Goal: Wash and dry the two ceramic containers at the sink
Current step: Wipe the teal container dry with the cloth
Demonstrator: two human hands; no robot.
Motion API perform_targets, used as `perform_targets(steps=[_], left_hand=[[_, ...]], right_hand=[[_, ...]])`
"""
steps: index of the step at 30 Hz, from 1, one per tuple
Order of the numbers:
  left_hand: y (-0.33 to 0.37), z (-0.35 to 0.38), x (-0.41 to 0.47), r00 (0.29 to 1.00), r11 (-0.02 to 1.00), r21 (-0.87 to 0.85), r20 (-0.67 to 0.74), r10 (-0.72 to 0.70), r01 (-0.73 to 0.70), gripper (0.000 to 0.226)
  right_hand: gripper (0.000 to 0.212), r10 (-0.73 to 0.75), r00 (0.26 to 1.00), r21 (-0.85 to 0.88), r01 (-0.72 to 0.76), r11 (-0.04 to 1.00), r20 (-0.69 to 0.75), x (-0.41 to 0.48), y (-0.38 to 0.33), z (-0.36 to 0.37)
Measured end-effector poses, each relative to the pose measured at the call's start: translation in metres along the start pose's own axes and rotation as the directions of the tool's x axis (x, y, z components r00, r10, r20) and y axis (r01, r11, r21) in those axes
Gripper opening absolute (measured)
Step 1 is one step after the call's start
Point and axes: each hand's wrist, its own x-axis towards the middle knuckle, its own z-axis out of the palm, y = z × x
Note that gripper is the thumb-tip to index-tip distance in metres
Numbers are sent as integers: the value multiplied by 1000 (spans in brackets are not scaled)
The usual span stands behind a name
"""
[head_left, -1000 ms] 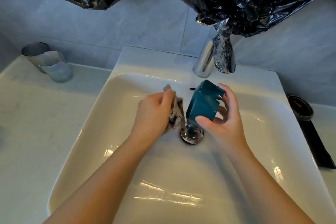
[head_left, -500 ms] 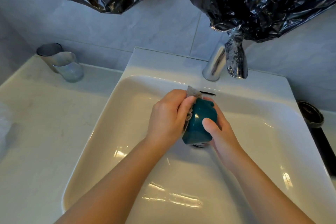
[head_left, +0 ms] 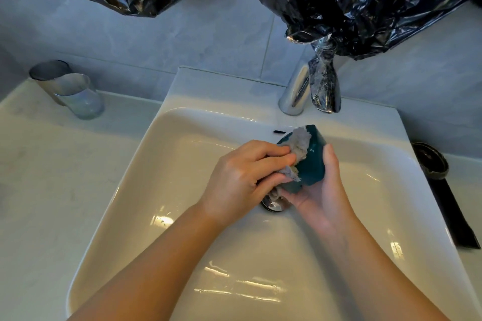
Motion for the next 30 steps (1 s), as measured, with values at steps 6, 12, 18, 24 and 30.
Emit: perform_targets(steps=[6, 12, 18, 24, 30], left_hand=[[-13, -14, 1, 929, 934, -5, -108, -354, 356, 15], [-2, -10, 9, 914, 914, 16, -49, -403, 404, 23], [11, -1, 14, 960, 961, -68, -71, -272, 268, 16], [-10, -11, 8, 935, 937, 17, -75, -346, 348, 23], [-1, -5, 10, 922, 919, -77, 18, -388, 388, 24]], right_hand=[[71, 18, 999, 125, -23, 992, 45, 1, -2, -5], [80, -19, 978, -96, 40, 995, 210, 1, 13, -1], [51, -14, 986, -142, 38, 989, 167, 1, 12, -6], [102, 8, 982, -217, 33, 976, 189, -1, 20, 6], [100, -166, 979, -98, 178, 979, 114, 4, 11, -7]])
